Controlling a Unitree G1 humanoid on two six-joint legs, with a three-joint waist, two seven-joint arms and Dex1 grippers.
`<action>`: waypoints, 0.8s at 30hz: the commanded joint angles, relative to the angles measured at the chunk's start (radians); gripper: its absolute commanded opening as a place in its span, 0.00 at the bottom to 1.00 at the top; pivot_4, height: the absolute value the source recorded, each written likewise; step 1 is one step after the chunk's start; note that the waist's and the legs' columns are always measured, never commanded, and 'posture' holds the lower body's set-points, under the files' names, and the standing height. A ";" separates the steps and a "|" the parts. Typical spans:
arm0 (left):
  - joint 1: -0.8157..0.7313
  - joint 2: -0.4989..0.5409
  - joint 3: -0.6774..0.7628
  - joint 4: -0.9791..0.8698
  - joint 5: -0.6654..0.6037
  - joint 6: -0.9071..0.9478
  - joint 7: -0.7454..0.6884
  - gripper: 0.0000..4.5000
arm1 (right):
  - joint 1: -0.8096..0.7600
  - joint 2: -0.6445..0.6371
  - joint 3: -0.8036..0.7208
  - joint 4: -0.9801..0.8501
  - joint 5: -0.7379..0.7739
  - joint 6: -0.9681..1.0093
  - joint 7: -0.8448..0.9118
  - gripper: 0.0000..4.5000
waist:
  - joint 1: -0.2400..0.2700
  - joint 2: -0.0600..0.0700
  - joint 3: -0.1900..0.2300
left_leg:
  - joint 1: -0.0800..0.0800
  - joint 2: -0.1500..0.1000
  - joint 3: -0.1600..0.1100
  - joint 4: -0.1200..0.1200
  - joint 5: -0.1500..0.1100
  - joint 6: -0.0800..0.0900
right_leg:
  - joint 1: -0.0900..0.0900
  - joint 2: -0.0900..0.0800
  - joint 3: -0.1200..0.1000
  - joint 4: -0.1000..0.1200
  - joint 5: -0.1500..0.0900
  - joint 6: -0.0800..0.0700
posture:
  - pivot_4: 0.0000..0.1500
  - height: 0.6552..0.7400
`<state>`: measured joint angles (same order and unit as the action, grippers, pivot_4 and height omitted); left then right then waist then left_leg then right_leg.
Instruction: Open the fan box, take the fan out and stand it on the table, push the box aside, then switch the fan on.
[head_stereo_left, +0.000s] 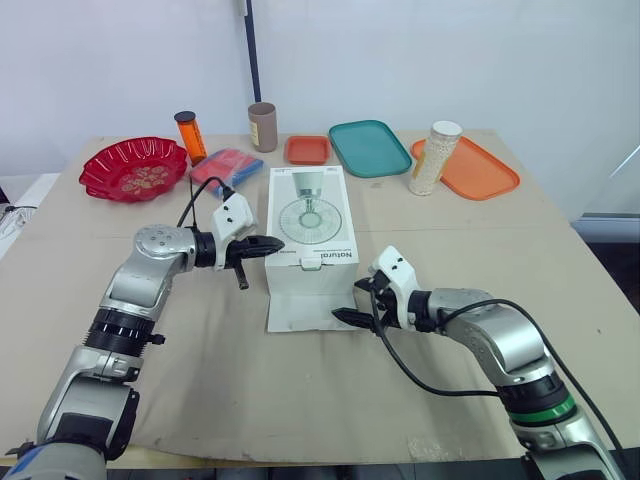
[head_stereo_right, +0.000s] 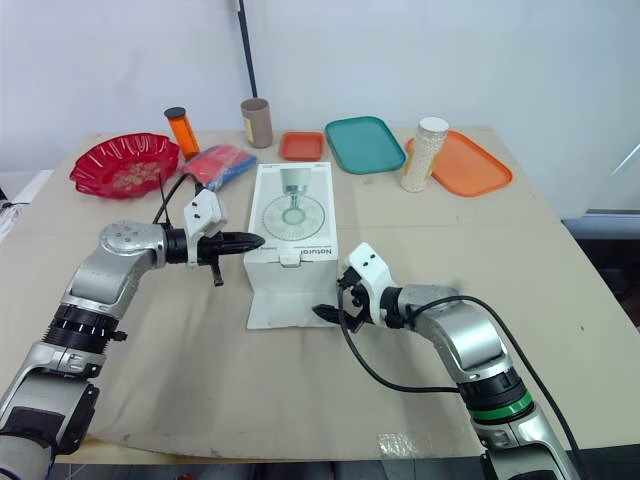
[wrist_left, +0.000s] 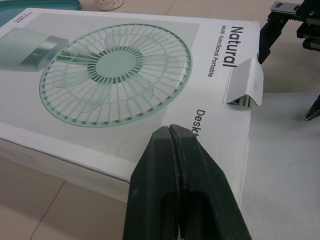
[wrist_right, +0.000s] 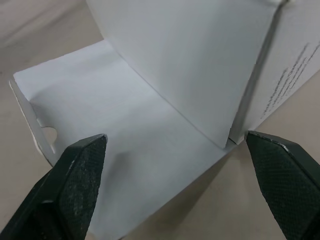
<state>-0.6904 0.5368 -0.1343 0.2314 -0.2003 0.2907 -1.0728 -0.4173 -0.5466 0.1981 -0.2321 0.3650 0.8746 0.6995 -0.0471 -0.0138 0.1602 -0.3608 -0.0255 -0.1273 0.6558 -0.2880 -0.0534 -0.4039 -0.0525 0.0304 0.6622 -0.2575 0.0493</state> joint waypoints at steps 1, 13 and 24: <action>-0.002 0.022 0.020 -0.040 -0.006 0.004 0.000 0.02 | -0.007 0.005 -0.005 -0.029 0.009 -0.013 0.013 1.00 | 0.000 0.000 0.000 | 0.000 0.000 0.000 0.000 0.000 0.000 | 0.000 0.000 0.000 0.000 0.000 0.000 | 1.00 1.00; -0.003 0.021 0.014 0.005 0.016 -0.026 0.017 0.02 | 0.049 -0.034 -0.095 -0.195 0.173 -0.009 0.140 1.00 | 0.001 -0.001 0.001 | -0.001 0.000 0.000 0.000 0.000 0.000 | -0.001 0.000 0.000 0.000 0.000 0.000 | 1.00 1.00; -0.007 0.028 0.015 0.018 0.011 -0.034 0.015 0.02 | -0.011 0.066 -0.269 -0.185 0.400 -0.025 0.101 1.00 | 0.001 -0.001 0.001 | -0.001 0.000 0.000 0.000 0.000 0.000 | -0.001 0.000 0.000 0.000 0.000 -0.001 | 1.00 1.00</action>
<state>-0.6910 0.5494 -0.1342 0.2495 -0.1949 0.2608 -1.0570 -0.3924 -0.4962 -0.0467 -0.4283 0.7503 0.8640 0.8334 -0.0462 -0.0153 0.1614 -0.3616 -0.0254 -0.1272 0.6560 -0.2879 -0.0535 -0.4049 -0.0526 0.0302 0.6627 -0.2569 0.0486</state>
